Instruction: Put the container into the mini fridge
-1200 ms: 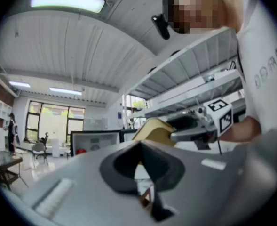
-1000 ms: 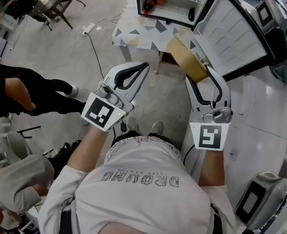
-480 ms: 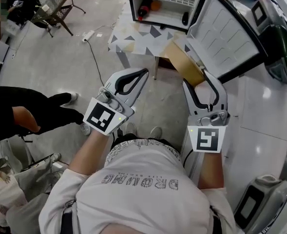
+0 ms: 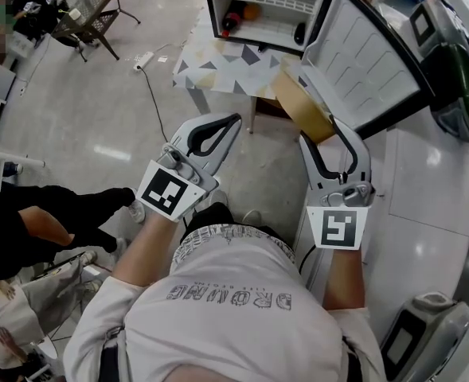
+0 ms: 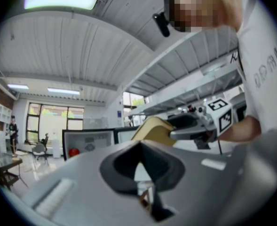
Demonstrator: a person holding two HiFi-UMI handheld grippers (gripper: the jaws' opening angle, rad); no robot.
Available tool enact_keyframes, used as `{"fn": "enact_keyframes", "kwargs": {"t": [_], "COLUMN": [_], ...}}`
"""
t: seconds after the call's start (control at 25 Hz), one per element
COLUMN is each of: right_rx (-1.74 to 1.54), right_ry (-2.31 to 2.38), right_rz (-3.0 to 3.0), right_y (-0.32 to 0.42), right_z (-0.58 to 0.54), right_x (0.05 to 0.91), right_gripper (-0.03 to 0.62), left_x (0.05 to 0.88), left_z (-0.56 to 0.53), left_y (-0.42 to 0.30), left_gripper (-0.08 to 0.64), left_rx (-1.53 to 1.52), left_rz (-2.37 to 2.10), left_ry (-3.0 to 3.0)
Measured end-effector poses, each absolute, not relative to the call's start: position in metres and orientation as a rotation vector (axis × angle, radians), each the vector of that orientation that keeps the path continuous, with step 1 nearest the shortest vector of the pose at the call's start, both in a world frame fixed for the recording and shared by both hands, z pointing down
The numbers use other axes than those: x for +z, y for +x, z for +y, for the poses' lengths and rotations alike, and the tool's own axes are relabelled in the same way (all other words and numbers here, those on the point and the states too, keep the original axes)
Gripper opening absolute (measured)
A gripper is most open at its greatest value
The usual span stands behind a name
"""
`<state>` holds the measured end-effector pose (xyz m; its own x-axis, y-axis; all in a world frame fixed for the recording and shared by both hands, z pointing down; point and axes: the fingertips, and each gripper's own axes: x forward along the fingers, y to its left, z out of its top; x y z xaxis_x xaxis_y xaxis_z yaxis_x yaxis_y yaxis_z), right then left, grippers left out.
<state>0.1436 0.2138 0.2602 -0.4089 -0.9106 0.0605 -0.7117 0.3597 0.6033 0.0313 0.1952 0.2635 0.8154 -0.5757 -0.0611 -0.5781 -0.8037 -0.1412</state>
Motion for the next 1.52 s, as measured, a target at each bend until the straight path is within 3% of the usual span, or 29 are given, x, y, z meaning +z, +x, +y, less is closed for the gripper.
{"fn": "enact_keyframes", "kwargs": {"t": [0.48,1.52], "right_rx": [-0.689,-0.624], "right_ry": [1.428,1.455], "right_rz": [-2.199,-2.052], "right_y": [0.148,0.089], "right_z": [0.159,-0.109], "right_x": [0.272,0.285], "right_gripper": [0.207,0.207], "left_x": [0.279,0.292], "left_z": [0.133,-0.143], "left_y": [0.029,-0.038], "left_gripper": [0.008,0.006], "left_rx": [-0.001,0.054], "left_rz": [0.893,0.811], "left_ry": [-2.865,-2.974]}}
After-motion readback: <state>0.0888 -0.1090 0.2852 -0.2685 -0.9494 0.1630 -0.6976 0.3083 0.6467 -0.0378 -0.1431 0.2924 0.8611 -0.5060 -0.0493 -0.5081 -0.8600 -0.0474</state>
